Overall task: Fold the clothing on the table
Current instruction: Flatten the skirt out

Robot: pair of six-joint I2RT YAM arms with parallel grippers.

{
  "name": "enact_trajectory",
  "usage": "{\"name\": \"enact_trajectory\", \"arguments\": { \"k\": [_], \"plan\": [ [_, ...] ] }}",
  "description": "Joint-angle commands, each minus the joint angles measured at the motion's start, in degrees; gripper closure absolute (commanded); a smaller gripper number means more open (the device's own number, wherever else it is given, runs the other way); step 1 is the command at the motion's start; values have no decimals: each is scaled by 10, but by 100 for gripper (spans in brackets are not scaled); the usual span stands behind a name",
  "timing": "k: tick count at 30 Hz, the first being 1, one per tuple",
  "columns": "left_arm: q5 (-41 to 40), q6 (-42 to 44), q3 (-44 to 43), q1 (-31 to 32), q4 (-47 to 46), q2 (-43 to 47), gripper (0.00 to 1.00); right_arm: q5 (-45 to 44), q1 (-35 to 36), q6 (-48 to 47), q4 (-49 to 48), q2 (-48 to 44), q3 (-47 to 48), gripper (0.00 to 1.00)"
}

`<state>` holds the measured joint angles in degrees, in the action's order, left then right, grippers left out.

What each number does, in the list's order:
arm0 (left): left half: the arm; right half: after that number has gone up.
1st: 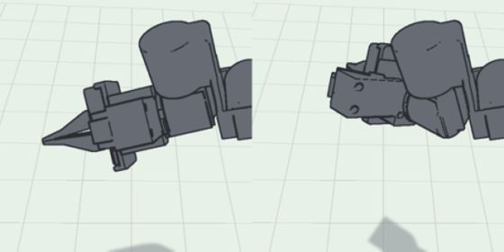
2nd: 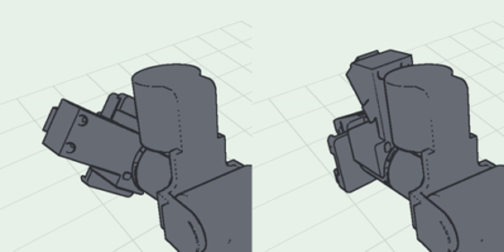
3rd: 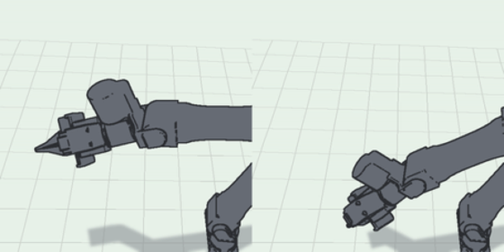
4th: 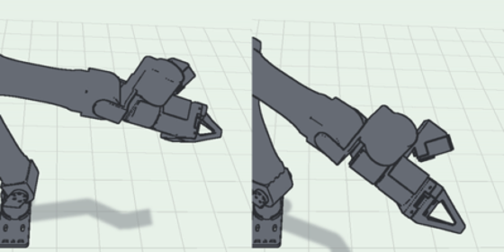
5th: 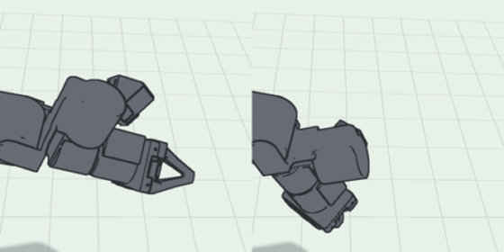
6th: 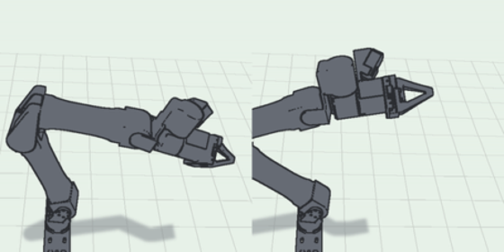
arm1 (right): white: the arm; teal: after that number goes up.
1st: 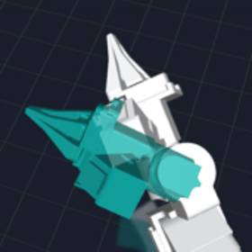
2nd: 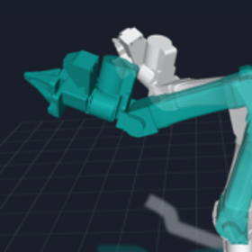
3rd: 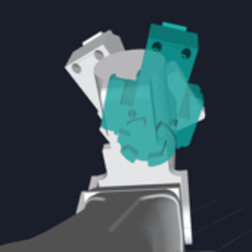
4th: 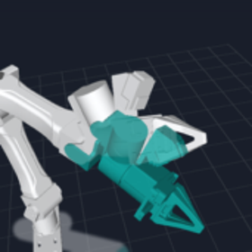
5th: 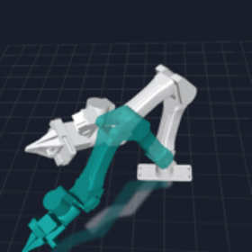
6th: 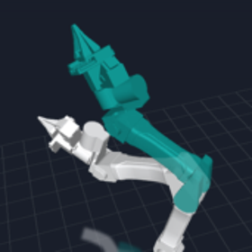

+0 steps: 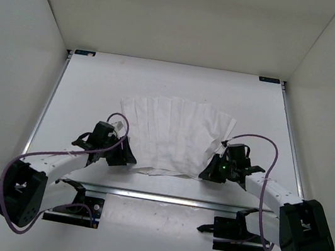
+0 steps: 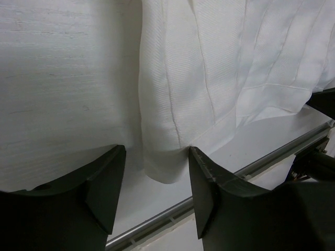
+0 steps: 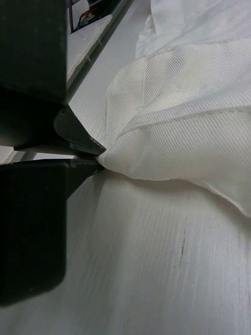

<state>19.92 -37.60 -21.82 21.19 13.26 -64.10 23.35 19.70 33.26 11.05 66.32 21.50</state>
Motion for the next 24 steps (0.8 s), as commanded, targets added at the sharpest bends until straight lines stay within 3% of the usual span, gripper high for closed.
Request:
{"name": "enact_trajectory", "arguments": {
  "k": [1, 4, 7, 13, 20, 24],
  "plan": [
    [16, -3, 4, 7, -3, 14, 39, -11, 4, 2, -7, 7, 4, 100],
    [13, -8, 1, 39, -2, -19, 44, -8, 0, -2, -16, 12, 7, 100],
    [1, -13, 5, 45, -8, -38, 58, -9, 7, -5, -13, 18, 25, 100],
    [-35, -17, 14, 29, 4, -4, 100, -8, 4, -6, -16, 16, 32, 100],
    [-25, 24, -47, -2, 29, -10, 100, -11, -26, -38, 8, 6, 73, 100],
    [-2, 94, -179, -49, 62, -114, 100, 7, -92, -92, 39, 62, 177, 100]
  ]
}}
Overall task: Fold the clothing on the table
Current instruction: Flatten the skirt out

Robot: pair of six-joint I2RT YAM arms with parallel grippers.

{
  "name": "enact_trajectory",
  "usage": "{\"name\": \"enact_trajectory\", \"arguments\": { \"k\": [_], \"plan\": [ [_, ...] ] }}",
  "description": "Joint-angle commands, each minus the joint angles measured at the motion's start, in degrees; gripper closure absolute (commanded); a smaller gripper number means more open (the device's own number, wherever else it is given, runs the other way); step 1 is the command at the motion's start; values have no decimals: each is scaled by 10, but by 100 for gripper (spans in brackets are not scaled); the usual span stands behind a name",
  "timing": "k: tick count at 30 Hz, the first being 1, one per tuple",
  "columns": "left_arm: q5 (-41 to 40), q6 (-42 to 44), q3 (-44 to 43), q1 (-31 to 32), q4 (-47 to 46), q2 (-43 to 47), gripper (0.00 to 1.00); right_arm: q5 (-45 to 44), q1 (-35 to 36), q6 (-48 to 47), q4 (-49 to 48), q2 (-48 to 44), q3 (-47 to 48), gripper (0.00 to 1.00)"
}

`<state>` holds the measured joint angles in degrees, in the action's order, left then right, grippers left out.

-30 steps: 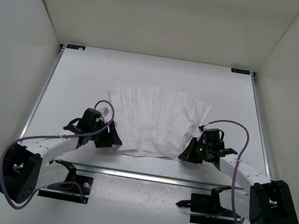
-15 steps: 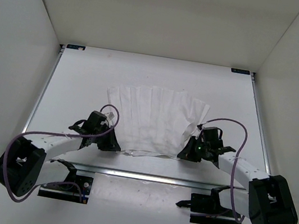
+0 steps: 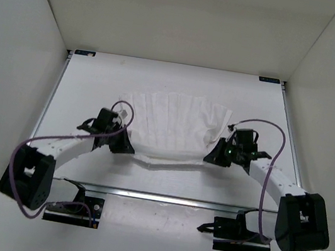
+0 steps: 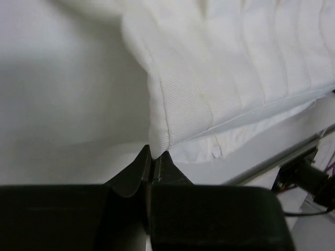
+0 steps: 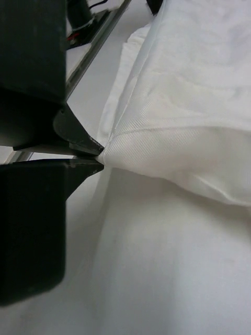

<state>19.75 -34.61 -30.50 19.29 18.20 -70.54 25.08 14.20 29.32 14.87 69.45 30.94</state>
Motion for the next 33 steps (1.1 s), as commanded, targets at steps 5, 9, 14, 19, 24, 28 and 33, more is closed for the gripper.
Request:
{"name": "enact_trajectory", "arguments": {
  "k": [5, 9, 14, 19, 24, 28, 33],
  "plan": [
    [26, 122, -399, -46, 91, -188, 100, -27, -70, -122, 84, 123, 339, 100],
    [6, 136, -601, -48, 110, -232, 100, -59, -65, -160, 118, 161, 568, 100],
    [-61, 145, -615, -36, 61, -173, 100, -80, -48, -169, 61, 124, 567, 100],
    [-37, 157, -422, -27, 55, -111, 100, -14, -54, -145, 14, 69, 328, 100],
    [-35, 146, -205, 14, 70, -7, 100, -30, -8, -116, 13, -23, 137, 100],
    [-23, 114, -107, 32, 115, 72, 100, -9, 11, -68, 53, -90, 42, 100],
    [13, 102, -89, 24, 176, 125, 100, 32, 28, -28, 64, -142, 9, 100]
  ]
}}
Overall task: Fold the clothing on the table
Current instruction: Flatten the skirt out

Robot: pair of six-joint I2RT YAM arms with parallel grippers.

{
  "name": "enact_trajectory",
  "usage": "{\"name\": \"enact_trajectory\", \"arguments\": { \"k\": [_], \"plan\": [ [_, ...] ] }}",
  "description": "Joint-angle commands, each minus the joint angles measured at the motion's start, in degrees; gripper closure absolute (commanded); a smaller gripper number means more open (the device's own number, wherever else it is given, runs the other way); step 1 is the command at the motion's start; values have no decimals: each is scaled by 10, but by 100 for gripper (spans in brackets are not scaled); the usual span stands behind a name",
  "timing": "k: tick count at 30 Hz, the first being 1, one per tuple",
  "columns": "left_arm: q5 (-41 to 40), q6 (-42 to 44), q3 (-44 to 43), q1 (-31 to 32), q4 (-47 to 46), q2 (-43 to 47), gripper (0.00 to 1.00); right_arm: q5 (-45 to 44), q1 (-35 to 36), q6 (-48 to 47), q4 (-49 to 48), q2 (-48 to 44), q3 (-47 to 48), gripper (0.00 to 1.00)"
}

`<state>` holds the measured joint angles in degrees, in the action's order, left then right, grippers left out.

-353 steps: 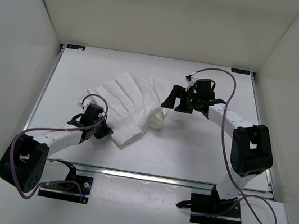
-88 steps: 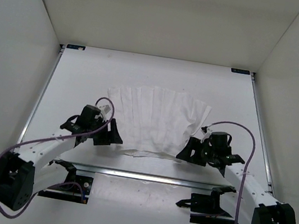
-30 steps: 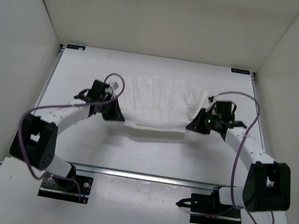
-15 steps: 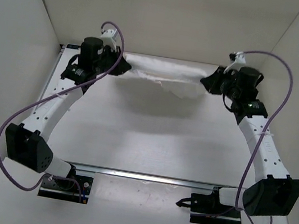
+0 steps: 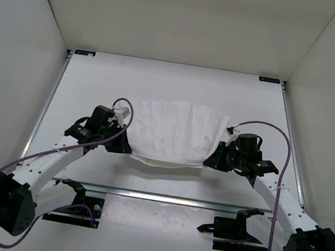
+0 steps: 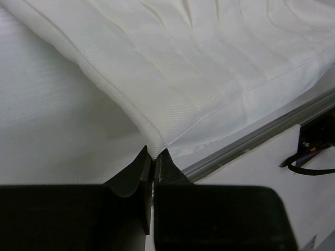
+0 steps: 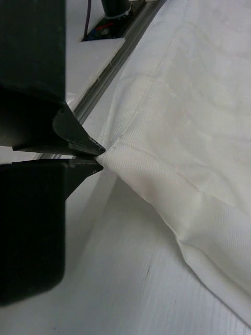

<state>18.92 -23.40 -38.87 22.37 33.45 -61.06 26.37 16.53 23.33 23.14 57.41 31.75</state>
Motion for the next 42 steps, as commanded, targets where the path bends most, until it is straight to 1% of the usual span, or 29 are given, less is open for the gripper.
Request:
{"name": "enact_trajectory", "arguments": {
  "k": [1, 2, 4, 5, 7, 9, 10, 11, 12, 14, 16, 19, 21, 22, 24, 26, 27, 28, 30, 32, 34, 36, 39, 40, 42],
  "plan": [
    [28, -14, -12, -10, 30, 30, 100, 24, 3, 29, -22, -21, 7, 100],
    [31, -16, -19, -11, 28, 17, 100, 25, -3, 29, -32, -9, 21, 100],
    [48, -16, -51, -38, 19, -26, 100, 55, -17, 17, -45, 23, 55, 100],
    [50, -22, -67, -42, 11, -40, 100, 58, -25, 8, -55, 49, 86, 100],
    [68, -24, -121, -69, -1, -100, 100, 57, -26, -11, -60, 96, 145, 100],
    [69, -9, -181, -80, 2, -148, 100, 48, -26, -43, -49, 172, 238, 99],
    [62, -4, -219, -82, 4, -171, 100, 49, -29, -57, -48, 190, 286, 100],
    [65, 3, -253, -87, 2, -186, 100, 54, -33, -64, -53, 223, 305, 100],
    [66, 10, -263, -94, -6, -206, 100, 54, -38, -72, -56, 254, 340, 100],
    [60, 7, -299, -94, -18, -243, 100, 49, -46, -84, -70, 293, 383, 100],
    [54, 10, -356, -95, -20, -303, 100, 44, -55, -94, -71, 336, 429, 100],
    [55, 12, -436, -93, -17, -365, 100, 49, -66, -115, -41, 403, 534, 100],
    [32, 16, -477, -83, -25, -381, 100, 51, -64, -130, -33, 423, 564, 99],
    [27, 19, -480, -80, -31, -383, 100, 41, -59, -142, -29, 430, 576, 99],
    [-14, 12, -483, -78, -48, -379, 100, 25, -63, -146, -28, 434, 582, 100],
    [-6, -1, -478, -80, -48, -373, 100, 38, -67, -130, -27, 436, 574, 100],
    [-1, -9, -460, -83, -55, -370, 100, 40, -70, -126, -29, 424, 562, 100],
    [8, -8, -451, -82, -59, -360, 100, 42, -67, -126, -38, 408, 532, 100],
    [-7, -1, -391, -75, -64, -336, 100, 32, -66, -134, -55, 374, 480, 100],
    [-19, 8, -343, -64, -67, -296, 100, 17, -55, -136, -63, 323, 399, 100],
    [-21, 15, -291, -44, -49, -268, 100, 3, -48, -137, -50, 287, 356, 100],
    [-33, 27, -259, -23, -34, -223, 100, -16, -35, -133, -29, 237, 303, 100],
    [-49, 27, -217, -10, -12, -186, 100, -18, -33, -107, -34, 198, 240, 100],
    [-32, 20, -209, -20, -18, -178, 100, -14, -35, -102, -36, 180, 227, 100],
    [-19, 12, -206, -36, -29, -186, 100, -13, -47, -102, -51, 183, 225, 100]
  ]
}}
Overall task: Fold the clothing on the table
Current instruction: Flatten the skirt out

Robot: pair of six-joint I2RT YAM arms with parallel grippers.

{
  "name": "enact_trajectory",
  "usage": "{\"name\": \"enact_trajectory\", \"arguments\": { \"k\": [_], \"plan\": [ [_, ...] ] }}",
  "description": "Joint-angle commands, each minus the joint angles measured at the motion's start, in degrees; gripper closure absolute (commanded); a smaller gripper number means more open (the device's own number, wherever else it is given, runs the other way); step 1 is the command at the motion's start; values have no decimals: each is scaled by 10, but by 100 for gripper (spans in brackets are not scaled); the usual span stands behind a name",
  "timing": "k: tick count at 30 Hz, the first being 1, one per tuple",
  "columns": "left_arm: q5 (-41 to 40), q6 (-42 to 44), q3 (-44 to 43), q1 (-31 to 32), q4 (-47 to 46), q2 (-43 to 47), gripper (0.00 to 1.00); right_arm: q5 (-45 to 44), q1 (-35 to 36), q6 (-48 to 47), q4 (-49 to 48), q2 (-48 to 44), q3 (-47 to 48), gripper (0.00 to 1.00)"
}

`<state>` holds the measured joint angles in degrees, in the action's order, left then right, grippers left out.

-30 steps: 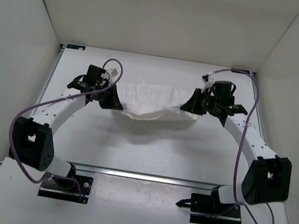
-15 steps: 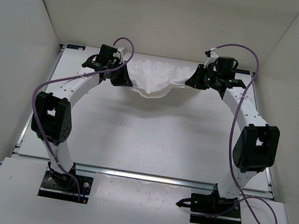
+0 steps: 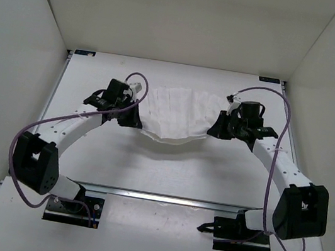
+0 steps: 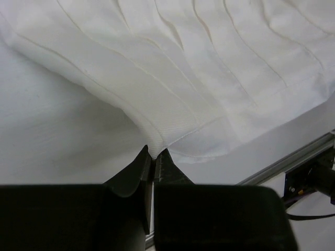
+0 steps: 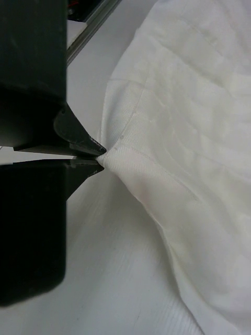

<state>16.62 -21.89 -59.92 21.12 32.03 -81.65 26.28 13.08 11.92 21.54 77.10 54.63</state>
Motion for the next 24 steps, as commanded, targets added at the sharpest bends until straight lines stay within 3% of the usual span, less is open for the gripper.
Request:
{"name": "enact_trajectory", "arguments": {
  "k": [1, 3, 4, 5, 7, 8, 9, 10, 11, 13, 15, 16, 17, 21, 24],
  "plan": [
    [7, -3, -10, -32, -24, 3, 100, -12, -17, 7, -34, -3, 5, 100],
    [13, 1, -67, -49, -27, -50, 100, -13, -40, -5, -8, 59, 94, 100],
    [25, -2, -136, -60, -22, -72, 100, -14, -46, -14, 6, 80, 128, 100],
    [30, 4, -177, -62, -8, -123, 100, -12, -57, -27, 41, 127, 212, 100],
    [39, 16, -378, -70, 33, -219, 100, -39, -66, -51, 102, 200, 425, 100],
    [27, 18, -497, -70, 63, -243, 100, -56, -67, -57, 140, 240, 482, 100],
    [12, 23, -552, -68, 86, -277, 100, -68, -67, -61, 174, 276, 590, 100],
    [-5, 21, -657, -67, 94, -300, 100, -103, -67, -55, 171, 284, 659, 100],
    [-1, 17, -689, -77, 78, -300, 100, -102, -73, -50, 156, 278, 664, 100],
    [21, -1, -639, -91, -6, -230, 100, -119, -65, -50, 70, 206, 612, 100],
    [-72, 14, -490, -77, -112, -148, 100, -179, -44, -85, 10, 142, 533, 100],
    [-102, 32, -460, -70, -134, -97, 100, -230, -31, -99, -18, 99, 474, 100],
    [-128, 37, -411, -60, -131, -65, 100, -230, -32, -104, -30, 85, 418, 100],
    [-100, 46, -214, -54, -122, 12, 100, -140, -74, -59, -53, 1, 214, 100],
    [-80, 27, -60, -33, -128, 67, 100, -164, -45, -47, -24, -46, 114, 100]
  ]
}}
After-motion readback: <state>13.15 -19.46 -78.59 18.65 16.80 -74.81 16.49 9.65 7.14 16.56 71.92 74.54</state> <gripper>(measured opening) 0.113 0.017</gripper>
